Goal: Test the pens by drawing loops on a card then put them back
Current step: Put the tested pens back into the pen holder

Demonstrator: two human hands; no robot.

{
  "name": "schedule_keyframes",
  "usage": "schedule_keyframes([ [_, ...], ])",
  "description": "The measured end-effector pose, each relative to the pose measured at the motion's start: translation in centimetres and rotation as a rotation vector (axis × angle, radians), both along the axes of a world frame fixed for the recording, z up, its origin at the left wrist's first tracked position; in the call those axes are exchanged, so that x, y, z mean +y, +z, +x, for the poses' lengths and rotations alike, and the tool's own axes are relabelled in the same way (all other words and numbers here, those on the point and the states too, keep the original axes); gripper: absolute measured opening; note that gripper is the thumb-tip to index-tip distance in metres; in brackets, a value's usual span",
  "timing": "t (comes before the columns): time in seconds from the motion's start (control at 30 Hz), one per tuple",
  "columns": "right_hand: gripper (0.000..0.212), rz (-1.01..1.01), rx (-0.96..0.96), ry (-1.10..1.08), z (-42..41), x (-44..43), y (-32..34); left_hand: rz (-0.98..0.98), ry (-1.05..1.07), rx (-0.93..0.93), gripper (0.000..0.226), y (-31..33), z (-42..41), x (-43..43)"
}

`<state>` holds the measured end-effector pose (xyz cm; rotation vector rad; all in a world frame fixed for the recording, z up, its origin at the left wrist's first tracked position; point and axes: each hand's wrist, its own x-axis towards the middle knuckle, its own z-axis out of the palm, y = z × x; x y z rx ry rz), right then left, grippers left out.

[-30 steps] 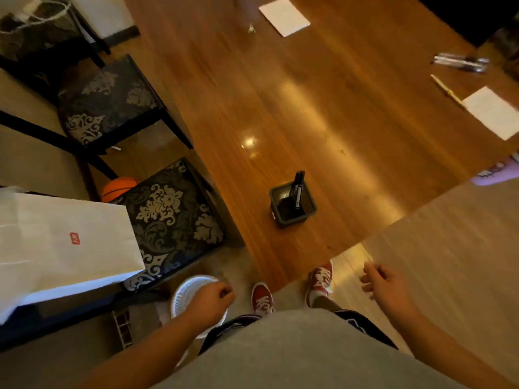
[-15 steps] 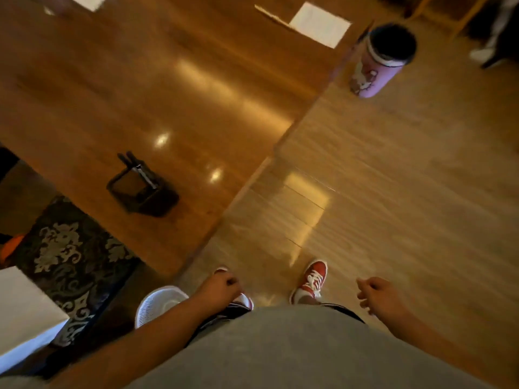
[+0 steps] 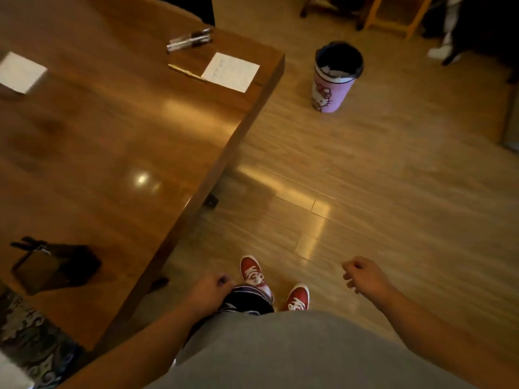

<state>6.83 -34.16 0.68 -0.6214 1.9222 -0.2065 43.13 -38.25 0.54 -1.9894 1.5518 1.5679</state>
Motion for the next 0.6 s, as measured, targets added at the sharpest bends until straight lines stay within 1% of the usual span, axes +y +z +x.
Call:
schedule_keyframes([
  [0.07,0.025,-0.037,-0.017,0.017,-0.8,-3.4,-0.2,0.023,0.008,-0.03,0.012,0.3,-0.1,-1.2],
  [0.23,0.025,-0.053,-0.04,0.076,-1.3,-11.9,-0.9,0.056,-0.018,-0.081,0.017,0.4,0.1,-5.7],
  [0.4,0.024,-0.04,-0.03,0.124,-3.6,-19.4,-0.4,0.065,-0.081,-0.079,0.016,-0.3,-2.2,-15.7],
  [0.5,0.025,-0.008,0.023,0.144,-6.2,-21.6,0.3,0.03,-0.152,-0.06,0.018,-0.1,-5.6,-21.6],
  [0.6,0.028,0.038,0.08,0.111,-8.8,-22.7,0.6,0.001,-0.191,-0.044,0.021,0.7,-9.2,-27.3],
])
